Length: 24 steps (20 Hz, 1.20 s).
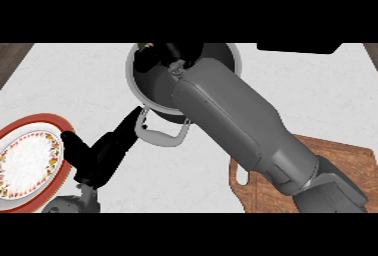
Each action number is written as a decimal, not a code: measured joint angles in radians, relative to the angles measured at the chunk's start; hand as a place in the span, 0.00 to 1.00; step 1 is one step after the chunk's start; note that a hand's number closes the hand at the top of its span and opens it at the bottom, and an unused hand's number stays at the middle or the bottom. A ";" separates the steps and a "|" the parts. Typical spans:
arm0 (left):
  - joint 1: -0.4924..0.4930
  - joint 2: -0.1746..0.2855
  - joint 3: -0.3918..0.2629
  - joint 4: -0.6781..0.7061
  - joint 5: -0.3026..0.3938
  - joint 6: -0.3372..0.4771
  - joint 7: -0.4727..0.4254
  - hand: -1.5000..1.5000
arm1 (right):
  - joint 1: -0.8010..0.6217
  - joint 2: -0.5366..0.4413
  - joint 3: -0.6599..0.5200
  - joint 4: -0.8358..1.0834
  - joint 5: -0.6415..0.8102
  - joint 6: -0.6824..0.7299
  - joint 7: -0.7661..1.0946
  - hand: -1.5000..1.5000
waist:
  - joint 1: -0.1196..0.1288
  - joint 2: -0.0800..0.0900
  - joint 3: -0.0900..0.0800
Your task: Pick the squash from the cutting board and place it in the pot
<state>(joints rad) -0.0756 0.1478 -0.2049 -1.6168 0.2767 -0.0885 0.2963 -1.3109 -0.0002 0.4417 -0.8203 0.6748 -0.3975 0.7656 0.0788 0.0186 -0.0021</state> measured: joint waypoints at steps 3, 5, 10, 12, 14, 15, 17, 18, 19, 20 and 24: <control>-0.015 -0.001 -0.006 0.003 -0.001 -0.008 0.009 0.50 | -0.018 0.000 0.005 0.091 -0.074 -0.051 -0.035 1.00 | 0.016 0.006 0.000; -0.019 -0.001 -0.007 0.017 -0.002 -0.017 0.002 0.50 | -0.017 0.000 0.006 0.119 -0.130 -0.105 -0.050 0.00 | 0.027 0.009 0.000; -0.027 -0.018 -0.031 0.009 -0.016 -0.015 0.005 0.50 | 0.013 0.000 -0.044 0.130 -0.292 -0.228 -0.162 0.00 | 0.048 0.016 0.001; -0.033 -0.016 -0.032 0.012 -0.019 -0.019 0.004 0.50 | 0.026 0.000 -0.053 0.137 -0.347 -0.269 -0.227 0.00 | 0.054 0.019 0.001; -0.034 -0.020 -0.034 0.014 -0.023 -0.018 0.000 0.50 | 0.038 0.000 -0.061 0.143 -0.403 -0.301 -0.293 0.00 | 0.058 0.021 0.001; -0.032 -0.026 -0.036 0.022 -0.026 -0.015 -0.004 0.50 | 0.038 0.000 -0.068 0.147 -0.428 -0.313 -0.325 0.00 | 0.056 0.021 0.001; -0.038 -0.027 -0.034 0.024 -0.026 -0.013 0.000 0.50 | 0.035 0.000 -0.070 0.157 -0.471 -0.353 -0.380 0.00 | 0.056 0.020 0.001; -0.043 -0.030 -0.034 0.027 -0.027 -0.012 0.000 0.50 | 0.028 0.000 -0.074 0.168 -0.486 -0.372 -0.404 0.00 | 0.056 0.020 0.001; -0.049 -0.030 -0.030 0.029 -0.028 -0.009 0.004 0.50 | 0.029 0.000 -0.077 0.178 -0.500 -0.391 -0.435 0.00 | 0.052 0.019 0.001; -0.044 -0.027 -0.026 0.031 -0.022 -0.016 0.001 0.50 | 0.028 0.000 -0.073 0.192 -0.512 -0.416 -0.452 0.00 | 0.050 0.017 0.001; -0.033 -0.025 -0.015 0.034 -0.026 -0.010 -0.004 0.50 | 0.016 0.000 -0.065 0.247 -0.555 -0.488 -0.509 0.00 | 0.030 0.010 0.001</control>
